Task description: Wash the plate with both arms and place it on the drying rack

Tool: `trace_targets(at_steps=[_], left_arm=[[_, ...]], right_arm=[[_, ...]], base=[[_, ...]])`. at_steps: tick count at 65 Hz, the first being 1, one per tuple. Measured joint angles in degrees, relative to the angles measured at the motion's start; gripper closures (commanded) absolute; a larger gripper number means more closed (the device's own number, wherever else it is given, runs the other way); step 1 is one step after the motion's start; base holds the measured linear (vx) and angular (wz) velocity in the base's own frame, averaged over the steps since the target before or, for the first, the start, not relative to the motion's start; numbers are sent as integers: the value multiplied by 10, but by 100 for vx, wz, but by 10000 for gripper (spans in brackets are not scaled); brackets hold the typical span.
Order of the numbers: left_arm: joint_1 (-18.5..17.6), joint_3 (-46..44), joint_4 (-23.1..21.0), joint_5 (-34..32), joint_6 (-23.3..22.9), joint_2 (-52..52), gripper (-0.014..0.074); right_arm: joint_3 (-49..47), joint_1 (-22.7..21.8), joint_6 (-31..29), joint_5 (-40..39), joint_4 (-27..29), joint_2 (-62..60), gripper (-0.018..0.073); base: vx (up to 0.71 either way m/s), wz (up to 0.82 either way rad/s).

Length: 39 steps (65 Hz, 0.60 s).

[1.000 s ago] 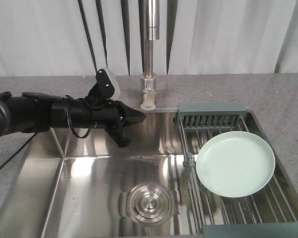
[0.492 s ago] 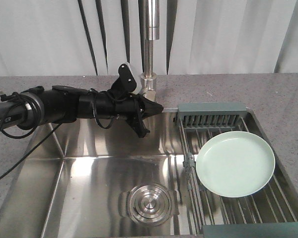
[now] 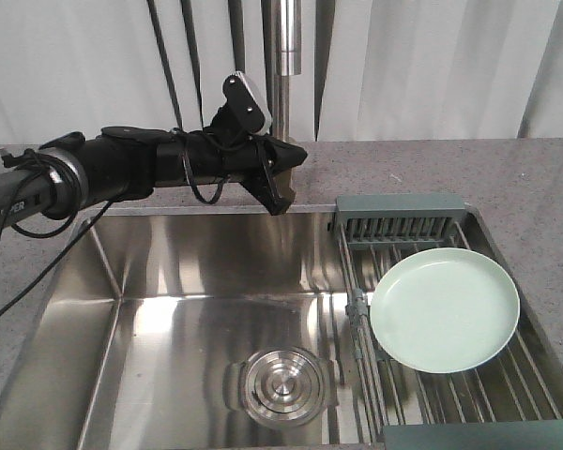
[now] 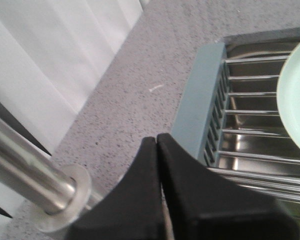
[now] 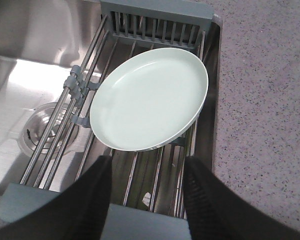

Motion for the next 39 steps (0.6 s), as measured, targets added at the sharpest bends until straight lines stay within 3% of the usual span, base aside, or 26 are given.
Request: trace_targets(at_steps=[9,14,23,32,39], left_arm=[[-4,-16,0,-14,0,-1,604],[-1,-21,-4,-56,-1,-6,604],[5,-21,8,-79,-31,-23,603],[5,-21,69,-77,-101,-55,603],[5,-21,153,-68,-192,-82,603]], right_arm=[[0,0,0,0,0,0,230],[0,0,0,0,0,0,230],[0,0,0,0,0,0,230],[0,0,0,0,0,0,230],[0,0,0,0,0,0,230]], base=[[0,0],[0,0],[0,0],[0,0],[0,0]])
